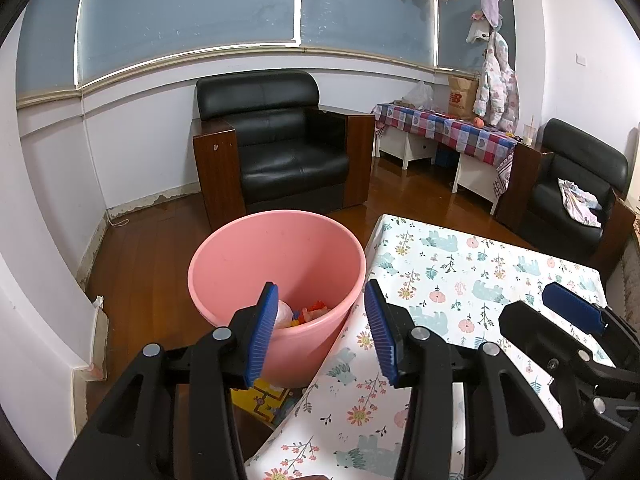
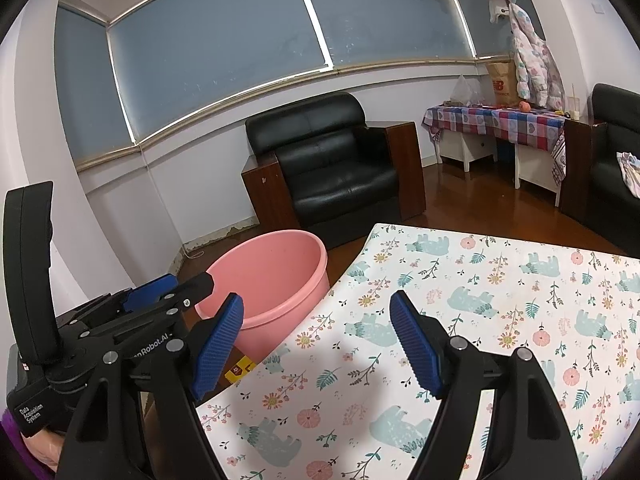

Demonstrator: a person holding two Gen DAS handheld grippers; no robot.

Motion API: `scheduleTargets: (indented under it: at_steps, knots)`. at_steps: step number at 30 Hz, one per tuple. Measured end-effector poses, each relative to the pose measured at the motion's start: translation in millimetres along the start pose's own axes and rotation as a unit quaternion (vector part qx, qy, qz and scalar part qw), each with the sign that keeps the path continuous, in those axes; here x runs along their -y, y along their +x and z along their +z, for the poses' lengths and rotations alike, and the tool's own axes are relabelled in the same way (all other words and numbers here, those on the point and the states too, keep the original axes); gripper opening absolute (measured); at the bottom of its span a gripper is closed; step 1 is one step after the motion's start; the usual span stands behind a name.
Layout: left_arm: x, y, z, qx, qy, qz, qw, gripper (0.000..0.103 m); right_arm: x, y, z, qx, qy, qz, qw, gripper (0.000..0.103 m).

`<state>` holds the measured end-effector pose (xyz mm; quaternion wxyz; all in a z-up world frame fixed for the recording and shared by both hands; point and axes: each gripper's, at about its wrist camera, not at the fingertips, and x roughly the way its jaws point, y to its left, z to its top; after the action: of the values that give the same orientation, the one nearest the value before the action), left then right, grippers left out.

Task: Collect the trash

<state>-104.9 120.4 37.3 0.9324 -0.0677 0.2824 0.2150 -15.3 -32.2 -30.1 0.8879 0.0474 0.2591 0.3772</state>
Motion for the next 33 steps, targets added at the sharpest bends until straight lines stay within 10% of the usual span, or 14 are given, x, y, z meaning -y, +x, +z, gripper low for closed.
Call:
scheduleTargets:
  at_steps: [33]
  knots:
    - [0.2,-2.4,-5.9,-0.003,0.000,-0.002,1.0000,0.045,7.7,-1.5,0.6,-0.005,0.003,-0.005,1.000,0.074]
